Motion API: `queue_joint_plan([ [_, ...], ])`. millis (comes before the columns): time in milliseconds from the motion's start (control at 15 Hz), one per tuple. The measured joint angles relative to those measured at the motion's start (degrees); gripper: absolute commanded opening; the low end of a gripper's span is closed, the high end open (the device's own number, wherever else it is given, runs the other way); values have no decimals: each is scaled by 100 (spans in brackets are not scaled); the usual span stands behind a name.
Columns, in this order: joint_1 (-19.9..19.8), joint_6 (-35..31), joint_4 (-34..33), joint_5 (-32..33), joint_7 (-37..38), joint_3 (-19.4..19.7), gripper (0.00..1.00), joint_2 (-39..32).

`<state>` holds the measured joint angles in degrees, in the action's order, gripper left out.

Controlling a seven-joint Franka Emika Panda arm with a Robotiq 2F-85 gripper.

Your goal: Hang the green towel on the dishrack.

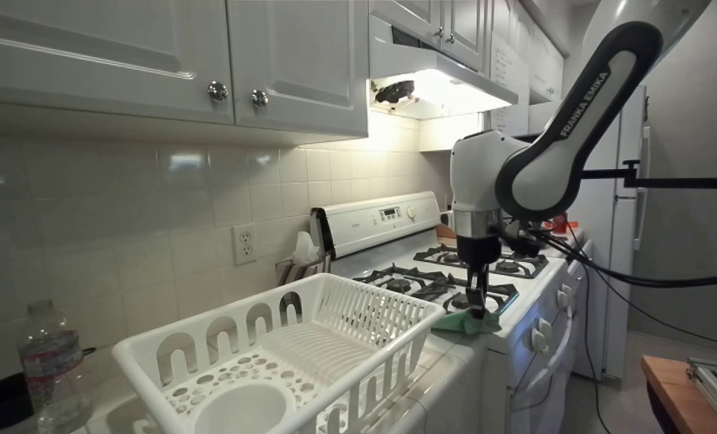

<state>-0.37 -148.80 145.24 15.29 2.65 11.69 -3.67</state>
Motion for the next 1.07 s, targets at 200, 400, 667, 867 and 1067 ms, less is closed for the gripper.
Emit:
queue_joint_plan([
  [200,-47,431,-46,24,-129,-174,2,423],
  [400,-101,651,-180,23,-152,-327,2,741],
  [667,-110,652,-393,3,-152,-523,2,998],
  [867,-97,652,-568,-7,-152,-711,2,1135],
  [1067,-63,643,-705,-8,-152,-918,2,1255],
])
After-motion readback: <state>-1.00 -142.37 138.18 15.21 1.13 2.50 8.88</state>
